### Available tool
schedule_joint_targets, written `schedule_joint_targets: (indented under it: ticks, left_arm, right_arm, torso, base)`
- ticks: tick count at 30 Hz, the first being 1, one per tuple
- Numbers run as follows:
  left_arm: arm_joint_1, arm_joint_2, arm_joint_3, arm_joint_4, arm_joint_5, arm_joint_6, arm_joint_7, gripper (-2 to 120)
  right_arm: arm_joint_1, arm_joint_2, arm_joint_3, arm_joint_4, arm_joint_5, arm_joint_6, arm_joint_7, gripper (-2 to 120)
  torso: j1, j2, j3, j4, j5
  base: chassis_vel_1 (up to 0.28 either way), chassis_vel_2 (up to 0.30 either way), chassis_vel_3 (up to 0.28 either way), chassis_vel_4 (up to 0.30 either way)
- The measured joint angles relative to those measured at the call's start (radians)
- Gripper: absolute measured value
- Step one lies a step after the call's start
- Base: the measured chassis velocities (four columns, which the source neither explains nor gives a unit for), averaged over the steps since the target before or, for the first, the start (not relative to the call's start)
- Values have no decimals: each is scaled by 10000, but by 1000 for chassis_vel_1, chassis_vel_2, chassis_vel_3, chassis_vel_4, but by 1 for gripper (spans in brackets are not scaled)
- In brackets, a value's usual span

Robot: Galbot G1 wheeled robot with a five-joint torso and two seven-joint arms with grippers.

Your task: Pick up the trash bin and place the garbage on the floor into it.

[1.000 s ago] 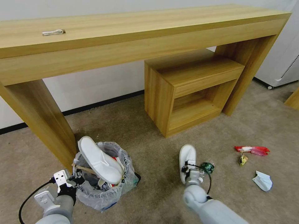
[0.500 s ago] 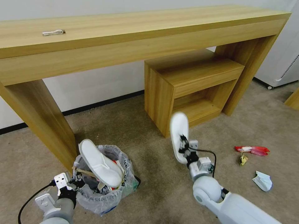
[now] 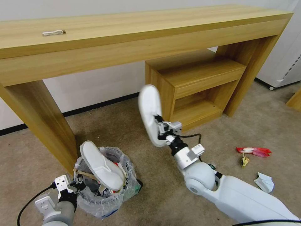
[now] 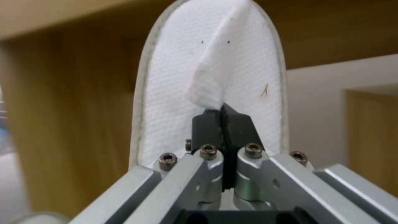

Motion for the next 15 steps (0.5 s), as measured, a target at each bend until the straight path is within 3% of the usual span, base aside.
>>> schedule_joint_targets:
  ticks: [6, 15]
  left_arm:
    - [-77, 21, -21, -42, -70, 28, -22, 1]
    - [-203, 61, -42, -80, -222, 43, -37, 1]
  right_arm:
    - [578, 337, -1092, -64, 278, 507, -651, 0]
    - [888, 616, -1942, -671, 46, 1074, -1133, 0]
  torso:
    - [0, 0, 0, 0, 0]
    - [0, 0, -1, -1, 0]
  base:
    - [0, 0, 0, 0]
    - [0, 0, 0, 0]
